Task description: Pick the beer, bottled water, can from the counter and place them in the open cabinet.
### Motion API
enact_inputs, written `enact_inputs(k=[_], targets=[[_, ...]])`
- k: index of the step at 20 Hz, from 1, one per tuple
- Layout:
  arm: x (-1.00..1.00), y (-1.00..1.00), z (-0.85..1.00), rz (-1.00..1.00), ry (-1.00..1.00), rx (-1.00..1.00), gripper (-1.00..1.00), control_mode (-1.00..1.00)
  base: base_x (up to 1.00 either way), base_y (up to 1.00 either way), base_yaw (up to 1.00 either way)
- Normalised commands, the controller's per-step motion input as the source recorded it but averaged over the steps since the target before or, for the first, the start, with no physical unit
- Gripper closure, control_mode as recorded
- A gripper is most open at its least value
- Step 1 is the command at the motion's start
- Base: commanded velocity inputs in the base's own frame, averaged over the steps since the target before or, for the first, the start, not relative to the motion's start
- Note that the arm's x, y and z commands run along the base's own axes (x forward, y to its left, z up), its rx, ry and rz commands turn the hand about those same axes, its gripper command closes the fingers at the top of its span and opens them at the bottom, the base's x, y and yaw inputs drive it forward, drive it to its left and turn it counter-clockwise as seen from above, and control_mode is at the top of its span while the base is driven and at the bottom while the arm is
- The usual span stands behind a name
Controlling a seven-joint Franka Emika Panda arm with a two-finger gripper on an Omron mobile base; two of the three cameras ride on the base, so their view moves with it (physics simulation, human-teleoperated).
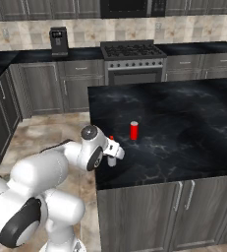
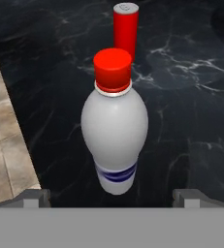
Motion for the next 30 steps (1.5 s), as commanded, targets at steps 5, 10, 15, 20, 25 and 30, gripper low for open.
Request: enact_inputs(k=[5,10,15,20,25,30], targets=[[0.15,-0.01,-0.05,0.0,0.0,0.0,-1.0,-1.0,0.0,0.0,0.0],[0.16,-0.02,-0.07,0.0,0.0,0.0,-1.0,-1.0,0.0,0.0,0.0],[0.16,-0.03,-0.08,0.0,0.0,0.0,-1.0,-1.0,0.0,0.0,0.0],[0.12,-0.03,-0.08,0.0,0.0,0.0,-1.0,-1.0,0.0,0.0,0.0],[0.1,-0.05,-0.07,0.0,0.0,0.0,-1.0,-1.0,0.0,0.0,0.0],[0.12,-0.04,-0.09,0.0,0.0,0.0,-1.0,-1.0,0.0,0.0,0.0]])
